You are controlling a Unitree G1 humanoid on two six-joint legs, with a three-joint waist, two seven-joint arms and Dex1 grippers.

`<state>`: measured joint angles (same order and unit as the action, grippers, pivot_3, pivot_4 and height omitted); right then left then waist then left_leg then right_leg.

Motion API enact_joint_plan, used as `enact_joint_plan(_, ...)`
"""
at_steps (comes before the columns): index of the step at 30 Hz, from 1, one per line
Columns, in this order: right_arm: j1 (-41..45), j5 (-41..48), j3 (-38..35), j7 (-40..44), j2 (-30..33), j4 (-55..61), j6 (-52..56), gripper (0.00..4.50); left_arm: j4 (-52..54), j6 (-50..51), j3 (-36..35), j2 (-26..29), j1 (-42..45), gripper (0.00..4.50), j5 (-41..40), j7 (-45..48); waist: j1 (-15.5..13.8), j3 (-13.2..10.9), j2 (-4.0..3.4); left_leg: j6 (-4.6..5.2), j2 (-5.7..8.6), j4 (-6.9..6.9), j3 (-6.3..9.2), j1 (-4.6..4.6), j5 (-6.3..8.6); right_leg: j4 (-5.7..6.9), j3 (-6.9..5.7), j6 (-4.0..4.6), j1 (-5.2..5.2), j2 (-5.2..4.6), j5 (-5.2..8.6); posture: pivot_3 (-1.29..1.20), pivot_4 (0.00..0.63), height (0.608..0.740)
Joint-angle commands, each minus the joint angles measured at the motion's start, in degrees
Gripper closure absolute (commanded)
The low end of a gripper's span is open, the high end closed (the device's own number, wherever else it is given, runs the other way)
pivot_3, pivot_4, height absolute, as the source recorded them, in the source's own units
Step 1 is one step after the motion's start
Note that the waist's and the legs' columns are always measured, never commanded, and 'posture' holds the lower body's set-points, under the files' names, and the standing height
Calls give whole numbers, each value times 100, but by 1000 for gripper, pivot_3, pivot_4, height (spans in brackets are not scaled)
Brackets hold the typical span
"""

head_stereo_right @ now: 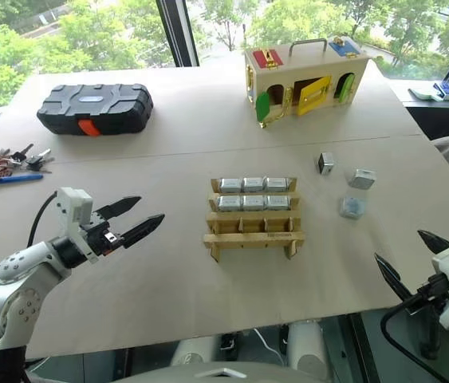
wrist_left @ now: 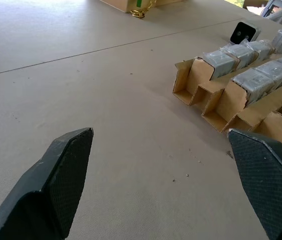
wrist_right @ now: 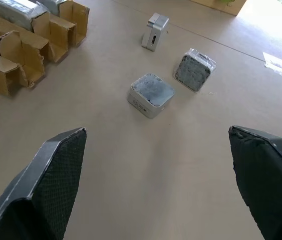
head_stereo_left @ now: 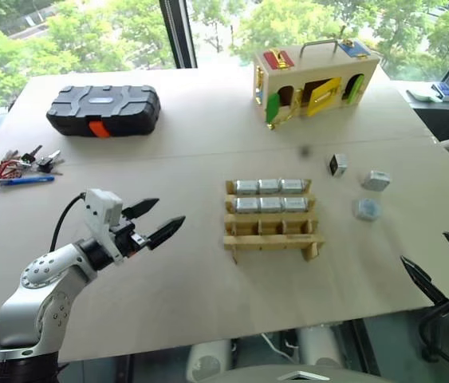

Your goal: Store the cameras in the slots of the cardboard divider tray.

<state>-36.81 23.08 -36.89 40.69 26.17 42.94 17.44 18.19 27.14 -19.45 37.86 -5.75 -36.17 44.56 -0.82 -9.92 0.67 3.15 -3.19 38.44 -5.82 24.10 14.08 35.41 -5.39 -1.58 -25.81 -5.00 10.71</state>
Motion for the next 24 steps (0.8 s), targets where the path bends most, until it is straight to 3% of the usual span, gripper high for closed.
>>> enact_joint_plan(1, 138, 215, -29, -160, 40, 81, 65, 0, 93, -52, -20, -86, 270, 34, -248, 109, -1, 0, 0, 0, 0, 0, 0, 0, 0, 0, 0, 0, 0, 0, 0, 0, 150, 740)
enact_joint_plan(4, 564, 328, 114, -598, 62, 193, 448, 0, -246, 204, 34, -181, 866, 34, -703, 362, -12, 3, 6, 0, 0, 4, 2, 1, 0, 1, -4, 1, 2, 0, -1, 0, 150, 740)
enact_joint_plan(9, 943, 702, 403, -1115, 426, 622, 1680, 0, -515, 359, 105, 190, 1269, 34, -1081, 1448, 17, 6, -2, 2, 1, 1, -11, -6, -1, 12, 6, 1, 4, 27, 0, 0, 150, 740)
enact_joint_plan(16, 2712, 1039, 1275, -2417, 681, 356, 3767, 0, -847, 84, 507, 932, 1584, 34, -892, 3199, 8, 3, -3, 2, -1, 6, -20, -16, -2, 14, 20, 3, 5, 45, -2, 0, 150, 740)
enact_joint_plan(24, 4042, 897, 1598, -3442, 61, -492, 5077, 0, -781, -183, 540, 979, 1600, 34, -752, 3510, 13, 4, -2, 18, 5, 6, -21, 11, -10, 11, 21, 16, -14, 40, -10, 0, 150, 740)
